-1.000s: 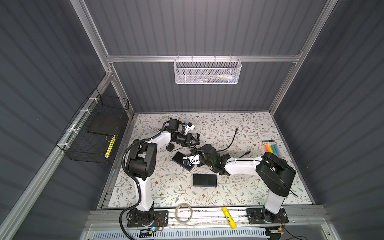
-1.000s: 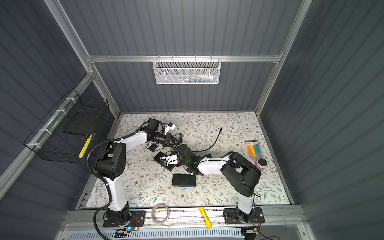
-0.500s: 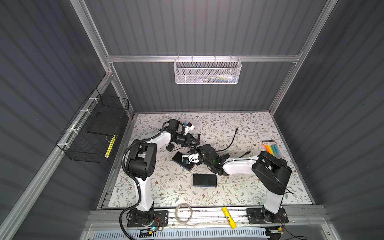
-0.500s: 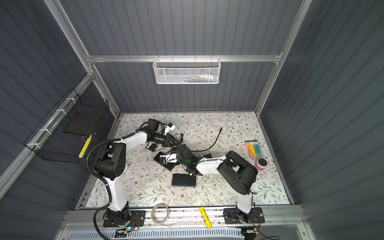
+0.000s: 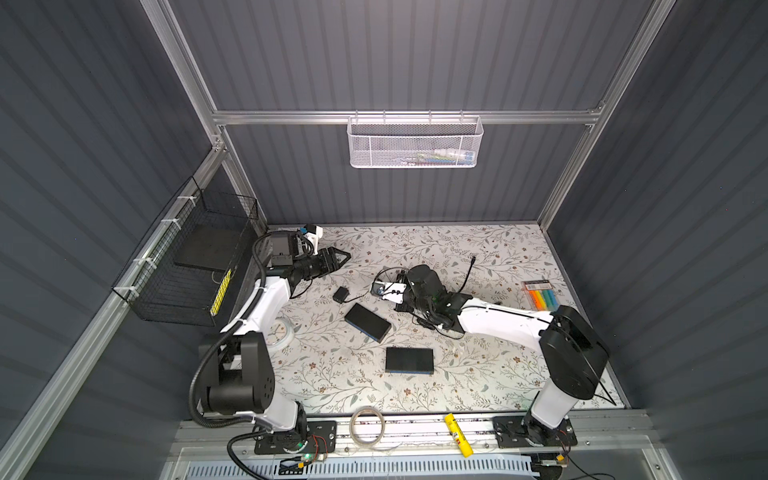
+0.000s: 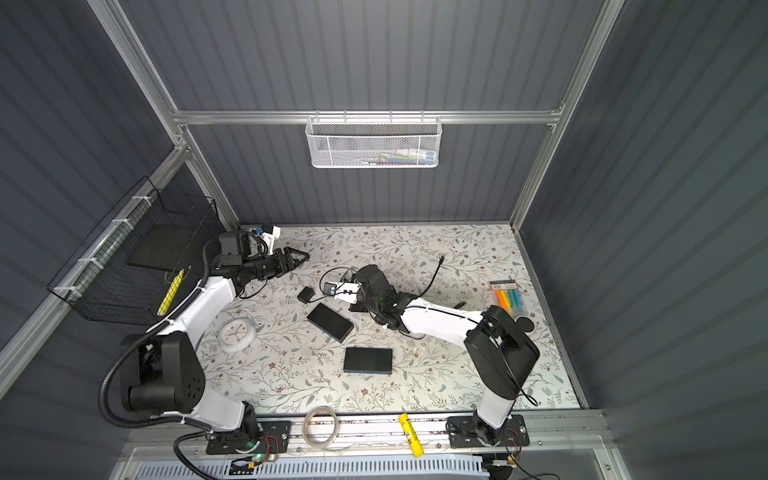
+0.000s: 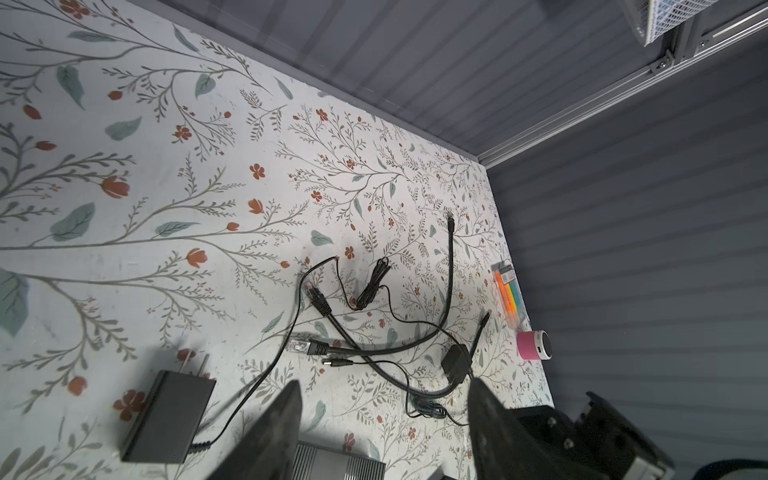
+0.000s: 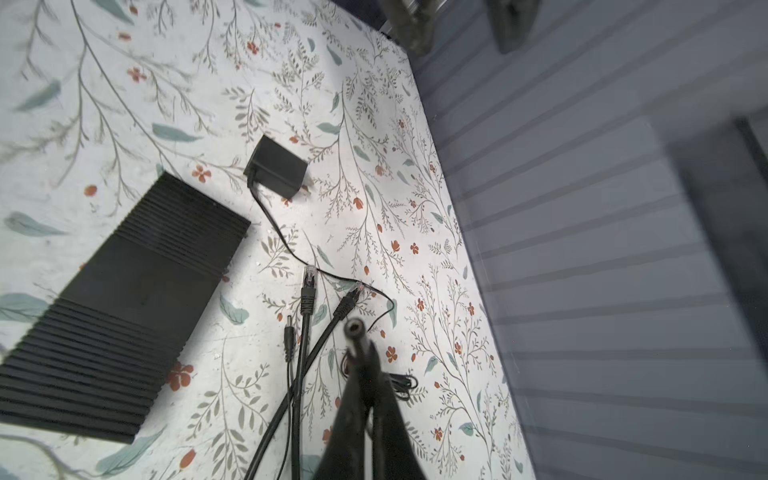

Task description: Insert the plug into the switch port

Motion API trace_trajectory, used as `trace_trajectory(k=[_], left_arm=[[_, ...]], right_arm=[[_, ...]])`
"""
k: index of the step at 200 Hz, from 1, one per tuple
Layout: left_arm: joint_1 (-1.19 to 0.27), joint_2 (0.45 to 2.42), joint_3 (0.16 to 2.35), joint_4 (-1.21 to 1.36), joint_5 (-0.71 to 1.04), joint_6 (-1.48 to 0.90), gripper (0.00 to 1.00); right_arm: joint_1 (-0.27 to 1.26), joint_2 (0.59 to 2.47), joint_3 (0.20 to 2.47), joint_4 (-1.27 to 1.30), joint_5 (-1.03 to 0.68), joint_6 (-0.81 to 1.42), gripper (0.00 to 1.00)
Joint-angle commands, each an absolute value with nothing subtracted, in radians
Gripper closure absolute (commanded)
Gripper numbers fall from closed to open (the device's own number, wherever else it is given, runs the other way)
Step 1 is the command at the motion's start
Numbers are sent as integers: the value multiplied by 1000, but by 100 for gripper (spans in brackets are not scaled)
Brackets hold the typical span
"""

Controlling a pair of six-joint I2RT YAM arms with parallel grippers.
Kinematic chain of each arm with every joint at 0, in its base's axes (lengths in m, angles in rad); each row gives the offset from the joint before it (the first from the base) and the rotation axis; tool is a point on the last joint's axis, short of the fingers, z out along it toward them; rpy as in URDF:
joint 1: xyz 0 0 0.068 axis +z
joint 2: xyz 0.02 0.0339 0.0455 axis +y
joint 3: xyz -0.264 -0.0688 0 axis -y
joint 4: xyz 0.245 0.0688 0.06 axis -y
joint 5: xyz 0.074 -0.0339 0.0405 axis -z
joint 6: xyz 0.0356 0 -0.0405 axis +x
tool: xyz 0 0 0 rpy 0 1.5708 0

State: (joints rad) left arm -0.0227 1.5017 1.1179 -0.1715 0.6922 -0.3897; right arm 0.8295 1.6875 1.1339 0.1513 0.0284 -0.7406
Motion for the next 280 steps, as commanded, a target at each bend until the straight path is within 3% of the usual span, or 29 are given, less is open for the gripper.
trace_trajectory(k=[1,38,75,209,240,280], left_arm=[[-21,1467,1061,-192,680,-378,38],[-80,1427,982,-175,742,-352,41],[-210,1397,952,-142,737,-359,42],[-277,1452,884,31,805,-447,49],[-298,1498,894,57,792,-456,53],[-306,1523,907,66,788,-460,67]], right_arm=[[803,1647,1160,-92,-118,-518,100],[777,1648,1165,-144,-245,-351,100],[772,1719,1238,-215,-260,-303,100],[744,1816,1330,-198,-374,-154,100],[746,1815,1330,-189,-405,-140,100],[746,1812,1328,-184,-411,-132,100]])
